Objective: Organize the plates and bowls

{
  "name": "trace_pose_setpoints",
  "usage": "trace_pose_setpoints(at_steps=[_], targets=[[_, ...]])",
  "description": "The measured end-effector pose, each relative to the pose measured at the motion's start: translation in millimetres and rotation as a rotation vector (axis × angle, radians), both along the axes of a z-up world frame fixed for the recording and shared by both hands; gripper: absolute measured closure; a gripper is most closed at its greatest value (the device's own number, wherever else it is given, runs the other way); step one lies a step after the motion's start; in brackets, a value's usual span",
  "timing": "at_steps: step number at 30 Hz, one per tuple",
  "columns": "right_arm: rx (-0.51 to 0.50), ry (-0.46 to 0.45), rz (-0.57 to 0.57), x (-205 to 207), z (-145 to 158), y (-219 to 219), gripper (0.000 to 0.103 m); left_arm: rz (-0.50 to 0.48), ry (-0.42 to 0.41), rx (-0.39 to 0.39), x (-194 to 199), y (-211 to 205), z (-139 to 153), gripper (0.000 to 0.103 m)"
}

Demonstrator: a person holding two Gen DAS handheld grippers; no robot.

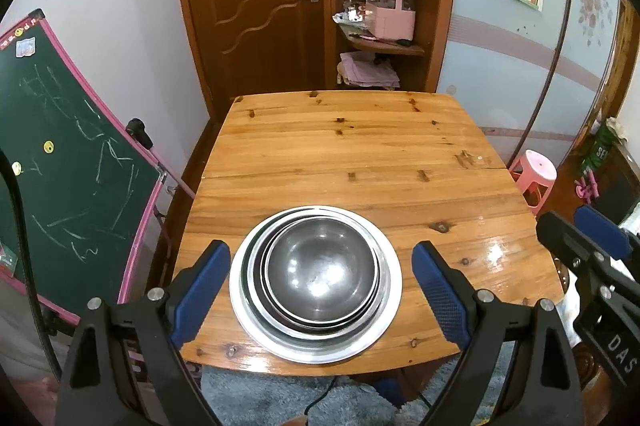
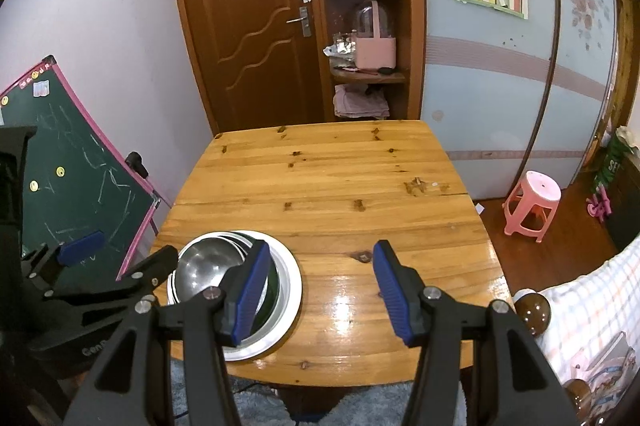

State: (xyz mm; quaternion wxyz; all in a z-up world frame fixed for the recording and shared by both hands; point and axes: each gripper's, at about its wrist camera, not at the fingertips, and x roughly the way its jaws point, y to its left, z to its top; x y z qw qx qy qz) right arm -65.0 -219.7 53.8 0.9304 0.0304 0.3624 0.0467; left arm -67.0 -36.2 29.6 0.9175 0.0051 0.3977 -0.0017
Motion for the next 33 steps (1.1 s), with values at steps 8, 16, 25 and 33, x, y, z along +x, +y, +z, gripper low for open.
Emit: trace_pose_setpoints(at_steps=[8,16,25,33], targets=[[0.003,0.015,0.023,-1,-4,7,0.049,0.023,-0.02,-0.007,-3,-5,-1,0.012],[-0.011,-0.013,0.025,-7,-2,8,0.049,0.028,-0.029,0.003,-6,-8,-1,0.012],[-0.019,-0.029,0.025,-10,0,10,0.049,0.03,-0.028,0.008,-6,-9,-2,0.012],[-0.008,-0.013,0.013,-5,-2,6,0.049,0.032,-0.024,0.006,-6,-11,-6,0.012]])
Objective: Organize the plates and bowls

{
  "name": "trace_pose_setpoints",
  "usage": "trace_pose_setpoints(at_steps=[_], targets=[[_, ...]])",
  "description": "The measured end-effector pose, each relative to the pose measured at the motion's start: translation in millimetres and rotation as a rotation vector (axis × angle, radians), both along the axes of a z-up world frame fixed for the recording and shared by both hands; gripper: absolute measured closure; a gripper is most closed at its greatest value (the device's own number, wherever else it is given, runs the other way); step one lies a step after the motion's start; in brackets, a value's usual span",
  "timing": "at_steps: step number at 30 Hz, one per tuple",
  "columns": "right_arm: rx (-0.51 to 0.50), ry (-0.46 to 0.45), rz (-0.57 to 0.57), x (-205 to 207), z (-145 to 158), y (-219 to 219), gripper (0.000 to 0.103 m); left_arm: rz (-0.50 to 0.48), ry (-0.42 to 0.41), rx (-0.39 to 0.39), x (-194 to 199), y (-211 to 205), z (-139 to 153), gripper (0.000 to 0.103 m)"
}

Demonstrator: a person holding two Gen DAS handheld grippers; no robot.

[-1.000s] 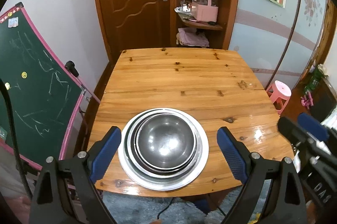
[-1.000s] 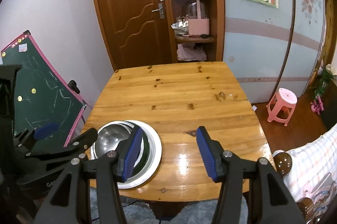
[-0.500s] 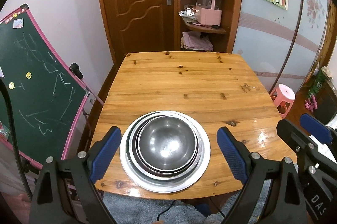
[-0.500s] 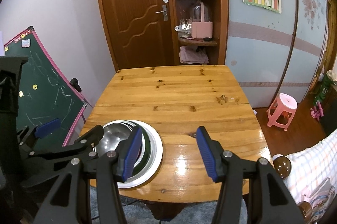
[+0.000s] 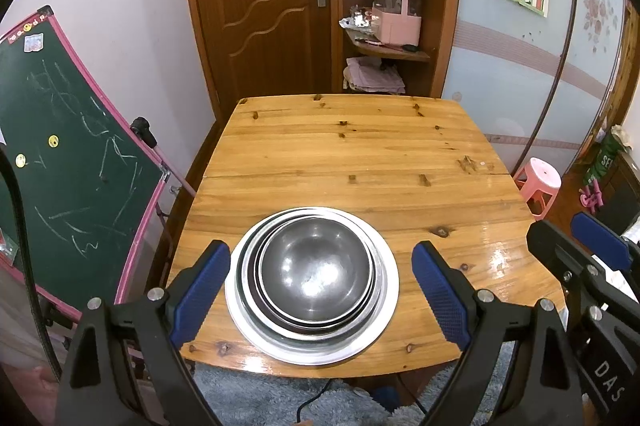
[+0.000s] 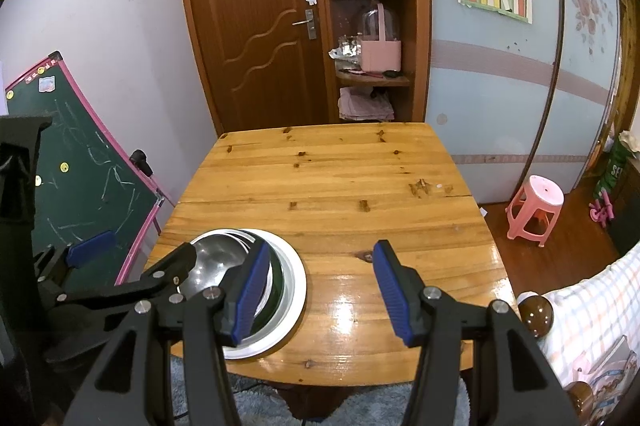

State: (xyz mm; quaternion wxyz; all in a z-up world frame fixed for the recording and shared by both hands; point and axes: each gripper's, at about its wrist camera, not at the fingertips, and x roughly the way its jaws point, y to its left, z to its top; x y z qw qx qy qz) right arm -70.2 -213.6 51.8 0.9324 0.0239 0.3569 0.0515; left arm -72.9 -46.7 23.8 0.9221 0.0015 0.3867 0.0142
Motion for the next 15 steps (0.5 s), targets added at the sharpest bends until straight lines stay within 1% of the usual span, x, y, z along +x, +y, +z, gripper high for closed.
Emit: trace_pose_setpoints(at_steps=[15], targets=[[0.003,0.016,-0.012,6.1,-6.3,-2.8,0.049,-0.003,0.01,-0.012,3.7,0.2,-2.1,0.012]])
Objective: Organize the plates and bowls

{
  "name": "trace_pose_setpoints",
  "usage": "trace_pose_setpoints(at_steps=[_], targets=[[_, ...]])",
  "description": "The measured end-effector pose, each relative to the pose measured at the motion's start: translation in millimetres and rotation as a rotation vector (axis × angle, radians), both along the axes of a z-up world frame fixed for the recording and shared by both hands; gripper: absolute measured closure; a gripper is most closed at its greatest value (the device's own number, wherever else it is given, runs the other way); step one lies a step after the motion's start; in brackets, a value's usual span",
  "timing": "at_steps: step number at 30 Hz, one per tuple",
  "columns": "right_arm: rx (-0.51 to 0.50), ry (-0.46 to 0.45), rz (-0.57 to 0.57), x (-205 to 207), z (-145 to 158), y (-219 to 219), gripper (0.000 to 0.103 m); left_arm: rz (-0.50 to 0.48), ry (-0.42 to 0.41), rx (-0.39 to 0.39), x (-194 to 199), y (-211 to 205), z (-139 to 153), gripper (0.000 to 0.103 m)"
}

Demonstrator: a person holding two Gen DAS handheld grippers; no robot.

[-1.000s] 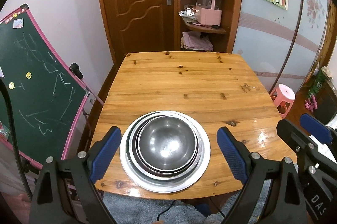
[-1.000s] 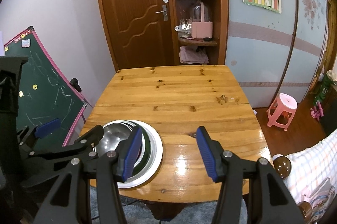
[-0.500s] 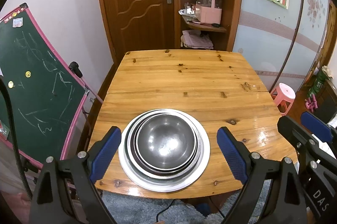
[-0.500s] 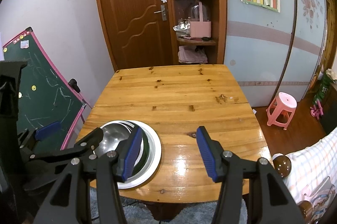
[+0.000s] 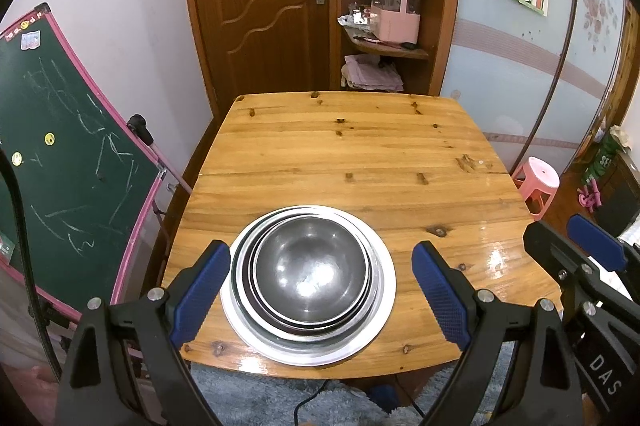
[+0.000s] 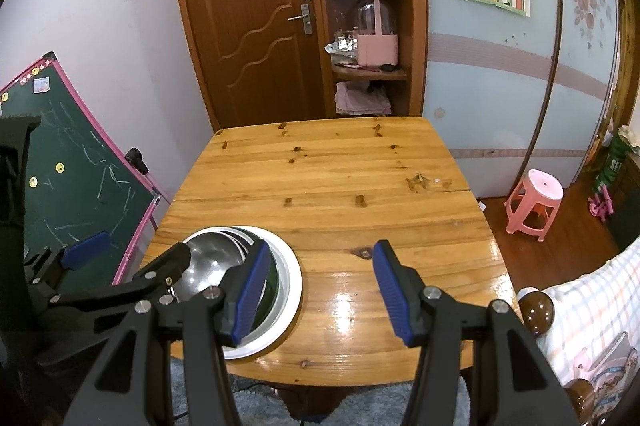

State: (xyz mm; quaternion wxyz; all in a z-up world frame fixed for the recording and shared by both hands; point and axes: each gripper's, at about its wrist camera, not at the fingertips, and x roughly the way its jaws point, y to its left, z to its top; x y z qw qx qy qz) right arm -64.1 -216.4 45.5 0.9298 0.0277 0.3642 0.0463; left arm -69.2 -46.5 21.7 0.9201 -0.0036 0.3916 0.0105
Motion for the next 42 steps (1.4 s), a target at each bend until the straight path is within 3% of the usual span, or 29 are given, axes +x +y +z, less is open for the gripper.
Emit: trace_pose_setpoints(at_steps=[42], targets=[[0.001,0.015,0.003,1.4,-8.8,0.7,0.049,0.008,0.024,0.011,2.3,-2.4,-9.2,0.012]])
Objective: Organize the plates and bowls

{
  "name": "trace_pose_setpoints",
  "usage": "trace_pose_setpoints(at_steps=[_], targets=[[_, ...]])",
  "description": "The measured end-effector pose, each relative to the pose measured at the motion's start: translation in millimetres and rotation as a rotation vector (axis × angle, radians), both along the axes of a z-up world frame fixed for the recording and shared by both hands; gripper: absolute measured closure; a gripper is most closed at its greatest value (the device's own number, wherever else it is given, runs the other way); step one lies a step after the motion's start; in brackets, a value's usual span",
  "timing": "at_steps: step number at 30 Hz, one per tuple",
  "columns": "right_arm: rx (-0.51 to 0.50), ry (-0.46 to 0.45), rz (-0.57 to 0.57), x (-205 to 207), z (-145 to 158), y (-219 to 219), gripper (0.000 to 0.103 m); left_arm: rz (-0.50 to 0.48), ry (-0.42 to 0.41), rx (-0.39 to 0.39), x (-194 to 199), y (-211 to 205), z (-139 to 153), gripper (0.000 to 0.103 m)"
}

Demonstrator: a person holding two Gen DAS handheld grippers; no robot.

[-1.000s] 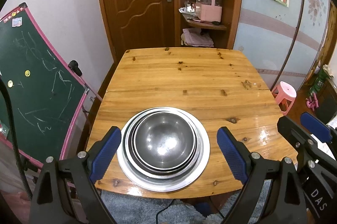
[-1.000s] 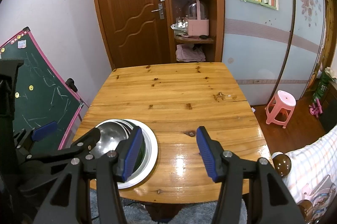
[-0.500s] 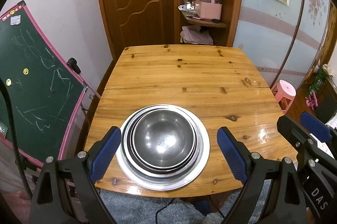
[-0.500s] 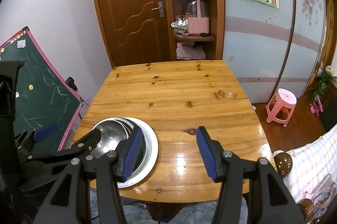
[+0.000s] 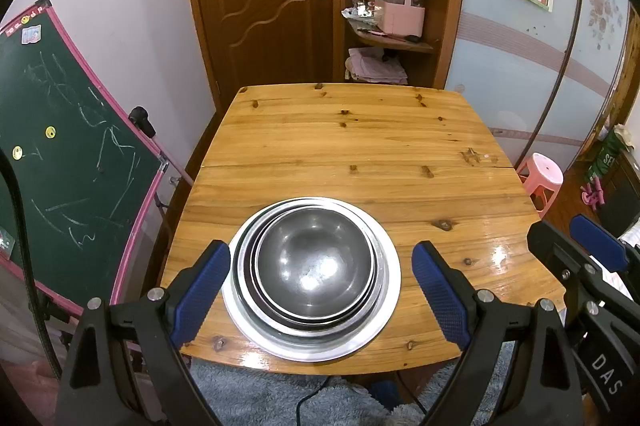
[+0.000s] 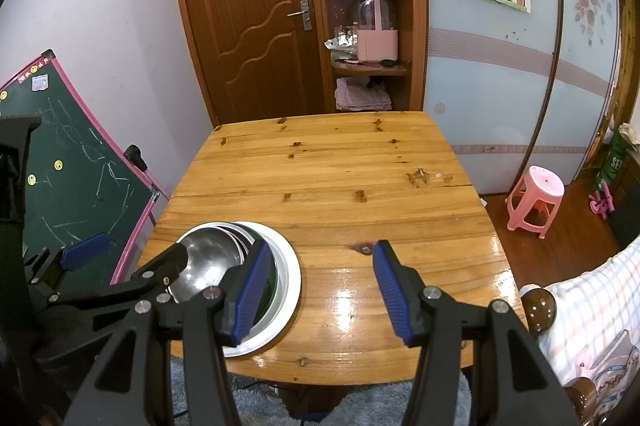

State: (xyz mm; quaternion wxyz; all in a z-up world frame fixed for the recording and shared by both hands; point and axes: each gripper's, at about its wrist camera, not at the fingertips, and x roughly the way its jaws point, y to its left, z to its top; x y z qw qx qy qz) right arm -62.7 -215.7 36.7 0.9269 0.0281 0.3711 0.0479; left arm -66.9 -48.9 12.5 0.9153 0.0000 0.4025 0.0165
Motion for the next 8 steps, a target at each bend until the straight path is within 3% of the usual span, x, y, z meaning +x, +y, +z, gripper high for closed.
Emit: trace_pose_setpoints(at_steps=[8], targets=[[-0.001,0.004,0.001,1.0,-0.8,-0.2,0.049,0.006,0.007,-0.001,-0.3,-0.1,-0.1,0.012]])
